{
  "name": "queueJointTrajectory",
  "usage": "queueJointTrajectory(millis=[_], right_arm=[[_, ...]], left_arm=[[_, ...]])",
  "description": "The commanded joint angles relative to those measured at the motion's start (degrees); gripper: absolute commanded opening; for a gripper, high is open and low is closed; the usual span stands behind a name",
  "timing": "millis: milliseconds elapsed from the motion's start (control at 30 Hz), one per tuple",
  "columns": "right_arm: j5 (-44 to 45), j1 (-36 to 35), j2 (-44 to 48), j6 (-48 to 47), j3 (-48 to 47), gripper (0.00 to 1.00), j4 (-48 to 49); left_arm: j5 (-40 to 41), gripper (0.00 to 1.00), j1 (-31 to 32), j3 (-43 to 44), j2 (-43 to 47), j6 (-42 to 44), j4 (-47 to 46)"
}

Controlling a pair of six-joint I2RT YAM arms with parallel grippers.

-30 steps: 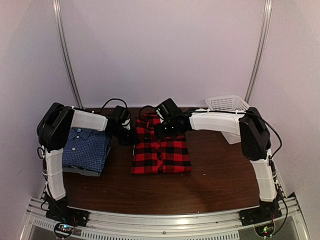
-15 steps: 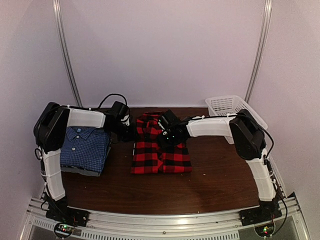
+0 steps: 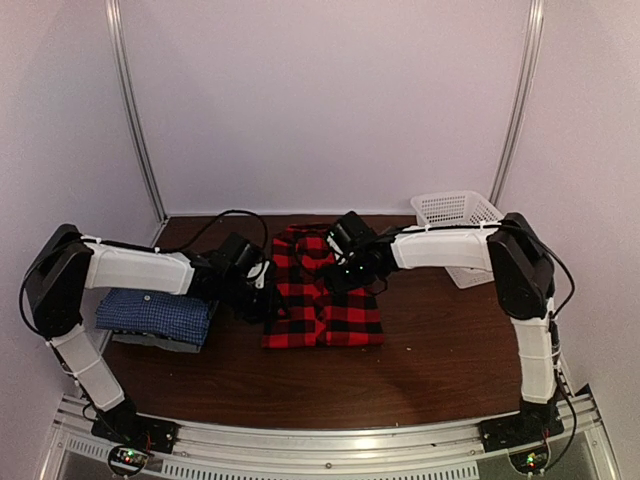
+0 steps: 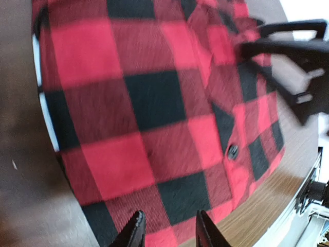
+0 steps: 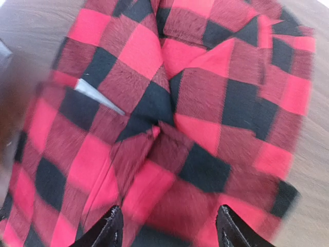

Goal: Fold and stack the long sleeve shirts
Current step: Smooth out the 2/3-rectangle-folded shirt at the center of the board.

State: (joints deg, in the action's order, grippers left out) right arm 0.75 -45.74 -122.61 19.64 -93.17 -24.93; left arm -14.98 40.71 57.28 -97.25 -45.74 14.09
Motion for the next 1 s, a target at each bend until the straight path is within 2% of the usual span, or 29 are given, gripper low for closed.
queueJointTrajectory(millis=[0, 200, 433, 733, 967], right_arm=[[1.34, -1.89, 10.43, 1.86, 7.69, 0.61, 1.92], [0.01, -6.30, 16.24, 5.84, 17.99, 0.53, 6.17], [0.12, -9.36, 14.63, 7.83, 20.86, 0.45, 7.71], [0.40, -11.48, 11.75, 10.15, 25.39, 0.44, 8.96], [1.56, -11.92, 12.22, 11.53, 28.59, 0.48, 8.52]], left_arm=[[0.65, 0.34, 0.58, -5.93, 3.57, -4.08, -4.95], [0.51, 0.32, 0.69, -9.97, 4.26, -5.39, -7.36], [0.65, 0.31, 0.64, -10.66, 3.62, -5.59, -7.87], [0.25, 0.29, 0.67, -12.22, 3.51, -5.59, -7.87], [0.12, 0.28, 0.69, -13.54, 3.95, -5.44, -7.68]])
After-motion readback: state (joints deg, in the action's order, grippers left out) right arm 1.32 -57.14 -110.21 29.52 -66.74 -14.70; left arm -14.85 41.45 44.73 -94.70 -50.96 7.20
